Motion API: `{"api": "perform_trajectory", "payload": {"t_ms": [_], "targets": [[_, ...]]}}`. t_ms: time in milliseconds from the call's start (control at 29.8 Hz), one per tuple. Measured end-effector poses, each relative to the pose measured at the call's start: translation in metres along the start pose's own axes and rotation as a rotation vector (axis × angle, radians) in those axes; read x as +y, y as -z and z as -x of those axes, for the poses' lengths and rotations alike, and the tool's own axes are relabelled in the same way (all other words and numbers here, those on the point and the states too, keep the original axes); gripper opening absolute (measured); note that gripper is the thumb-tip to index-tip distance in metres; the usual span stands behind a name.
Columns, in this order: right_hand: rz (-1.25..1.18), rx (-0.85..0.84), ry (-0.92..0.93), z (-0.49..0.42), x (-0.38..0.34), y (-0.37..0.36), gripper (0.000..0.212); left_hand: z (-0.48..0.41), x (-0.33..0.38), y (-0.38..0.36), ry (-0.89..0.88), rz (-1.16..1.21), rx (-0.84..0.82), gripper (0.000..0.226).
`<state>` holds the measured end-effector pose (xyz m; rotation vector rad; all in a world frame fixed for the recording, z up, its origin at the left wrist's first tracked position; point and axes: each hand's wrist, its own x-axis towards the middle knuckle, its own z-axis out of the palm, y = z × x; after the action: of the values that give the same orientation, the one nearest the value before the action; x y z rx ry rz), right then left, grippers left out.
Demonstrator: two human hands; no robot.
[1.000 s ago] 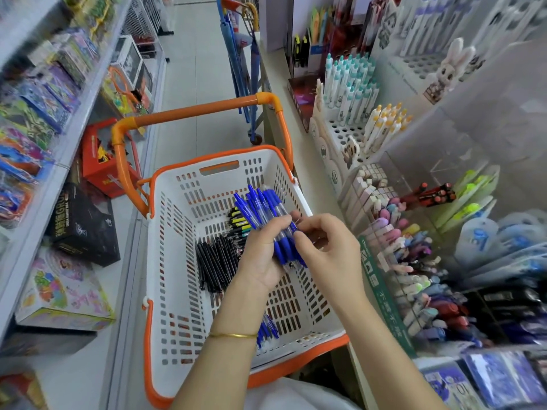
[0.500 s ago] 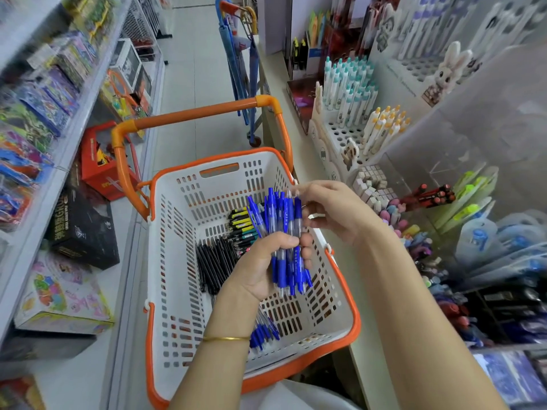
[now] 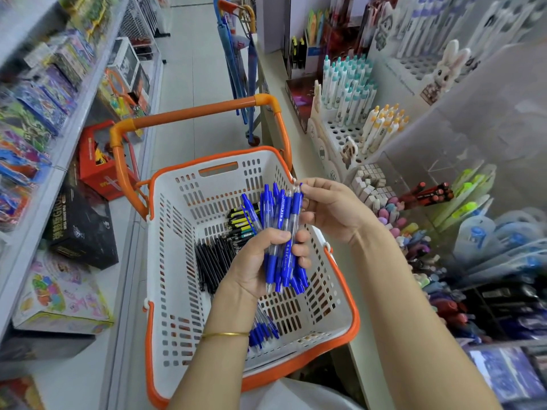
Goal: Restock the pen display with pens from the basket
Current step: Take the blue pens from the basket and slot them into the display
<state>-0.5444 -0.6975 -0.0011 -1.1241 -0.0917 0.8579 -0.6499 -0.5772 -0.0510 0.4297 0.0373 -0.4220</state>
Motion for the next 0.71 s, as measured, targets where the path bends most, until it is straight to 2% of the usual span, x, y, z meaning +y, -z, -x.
{"api": "perform_trajectory", "payload": {"t_ms": [101,201,369,437,571,705], "targets": [[-0.132,0.232,0.094,-0.006,-0.007,0.002,0.007,0.001,0.0,0.003,0.004,-0.023,-0.003,0.052],[-0.125,0.441,0.23,-0.007,-0.014,0.008,0.005,0.003,-0.002,0.004,-0.03,-0.062,0.047,0.052],[0.042,0.466,0.288,-0.005,-0.013,0.01,0.008,0.002,0.003,0.004,-0.099,-0.153,0.209,0.041],[0.017,0.58,0.368,-0.006,-0.01,0.009,0.011,0.0,0.005,0.003,-0.105,-0.188,0.248,0.038],[-0.01,0.802,0.532,0.003,-0.006,0.005,0.006,-0.003,0.006,0.0,-0.188,-0.163,0.379,0.029],[0.208,0.775,0.571,0.025,0.024,-0.016,0.012,-0.013,0.006,0.0,-0.315,-0.022,0.535,0.013]]}}
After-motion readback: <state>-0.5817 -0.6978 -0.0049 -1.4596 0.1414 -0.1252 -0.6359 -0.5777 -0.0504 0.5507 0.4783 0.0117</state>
